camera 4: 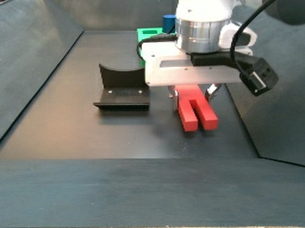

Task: Pick up the double-square object. Move up. Rotate the double-square object. Place the double-square object on the fixture. Regrasp the double-square object. Move to above the board. Insert the double-square object.
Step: Rotate the double-square object.

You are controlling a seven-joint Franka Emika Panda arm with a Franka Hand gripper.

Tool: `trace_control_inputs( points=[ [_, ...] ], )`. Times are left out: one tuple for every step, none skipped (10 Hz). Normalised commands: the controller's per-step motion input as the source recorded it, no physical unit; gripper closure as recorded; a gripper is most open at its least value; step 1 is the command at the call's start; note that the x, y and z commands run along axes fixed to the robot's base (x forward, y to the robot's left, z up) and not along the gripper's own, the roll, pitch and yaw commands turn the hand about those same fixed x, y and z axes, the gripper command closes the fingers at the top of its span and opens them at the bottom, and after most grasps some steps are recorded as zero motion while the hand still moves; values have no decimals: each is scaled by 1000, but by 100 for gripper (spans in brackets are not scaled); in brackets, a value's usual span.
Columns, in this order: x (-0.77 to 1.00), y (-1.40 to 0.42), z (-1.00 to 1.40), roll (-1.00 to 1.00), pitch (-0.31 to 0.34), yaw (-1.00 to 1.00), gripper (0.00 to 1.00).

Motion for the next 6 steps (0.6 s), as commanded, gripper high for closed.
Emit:
trace_control_inputs(
  points=[
    [38, 29, -175, -182, -67, -12, 100],
    [0, 0, 0, 0, 0, 0, 0],
    [0, 0, 1000, 0, 0, 0, 0],
    [-3, 0, 1000, 0, 5, 0, 0],
    [-17, 2, 1000, 13, 31, -6, 0],
    [-16, 3, 1000, 26, 58, -15, 0]
  ],
)
